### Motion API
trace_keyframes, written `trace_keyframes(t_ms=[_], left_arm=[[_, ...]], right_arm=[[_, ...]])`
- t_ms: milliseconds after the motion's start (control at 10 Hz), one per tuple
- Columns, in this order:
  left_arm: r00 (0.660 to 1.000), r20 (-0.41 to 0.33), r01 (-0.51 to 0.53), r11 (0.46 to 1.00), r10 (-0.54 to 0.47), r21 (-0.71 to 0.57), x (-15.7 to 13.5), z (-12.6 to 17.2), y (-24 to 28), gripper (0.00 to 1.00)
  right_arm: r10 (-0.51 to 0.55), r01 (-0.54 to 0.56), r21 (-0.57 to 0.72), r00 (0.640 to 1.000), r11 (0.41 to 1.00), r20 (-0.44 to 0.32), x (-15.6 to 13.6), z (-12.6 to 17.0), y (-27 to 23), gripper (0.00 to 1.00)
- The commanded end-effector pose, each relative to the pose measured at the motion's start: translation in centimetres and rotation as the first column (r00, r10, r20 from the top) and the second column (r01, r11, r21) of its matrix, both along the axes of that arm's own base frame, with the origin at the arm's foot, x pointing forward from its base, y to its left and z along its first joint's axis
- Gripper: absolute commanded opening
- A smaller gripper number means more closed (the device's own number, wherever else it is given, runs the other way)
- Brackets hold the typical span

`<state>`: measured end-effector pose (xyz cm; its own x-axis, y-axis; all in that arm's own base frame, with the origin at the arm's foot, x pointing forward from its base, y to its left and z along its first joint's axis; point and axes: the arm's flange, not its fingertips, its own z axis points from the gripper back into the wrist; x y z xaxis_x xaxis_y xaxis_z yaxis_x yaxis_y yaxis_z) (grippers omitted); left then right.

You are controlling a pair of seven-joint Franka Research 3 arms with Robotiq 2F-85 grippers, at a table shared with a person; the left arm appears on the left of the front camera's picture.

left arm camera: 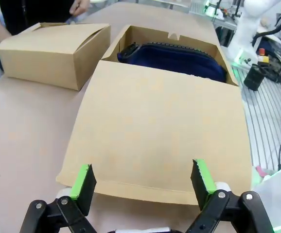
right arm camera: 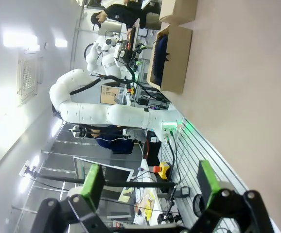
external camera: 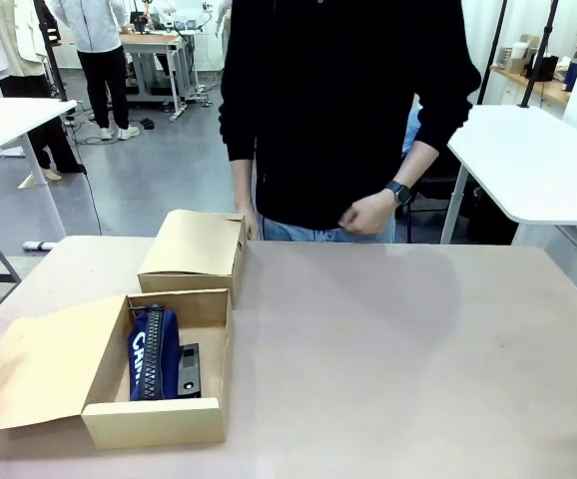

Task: Place items inside the box.
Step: Close the lid of the Mailer Box closest to the robot.

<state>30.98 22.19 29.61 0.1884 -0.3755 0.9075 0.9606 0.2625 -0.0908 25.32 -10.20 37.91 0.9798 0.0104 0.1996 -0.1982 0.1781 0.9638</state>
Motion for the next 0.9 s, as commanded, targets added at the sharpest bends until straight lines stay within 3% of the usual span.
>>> trace_keyframes(t_ms=[0, 300, 800], left_arm=[[0.997, 0.078, -0.012, 1.0, 0.011, 0.002, 0.5, -1.7, 0.8, 1.0], [0.975, 0.22, -0.004, 0.995, -0.019, 0.103, 0.1, -2.3, 2.9, 1.0], [0.979, 0.198, 0.01, 0.984, -0.046, 0.178, 0.6, -4.7, 4.9, 1.0]], right_arm=[[-0.009, 0.01, 0.015, 1.0, 1.0, -0.016, 0.1, 0.7, 0.1, 1.0], [-0.009, 0.01, 0.015, 1.0, 1.0, -0.016, 0.1, 0.7, 0.1, 1.0], [-0.009, 0.01, 0.015, 1.0, 1.0, -0.016, 0.1, 0.7, 0.1, 1.0]])
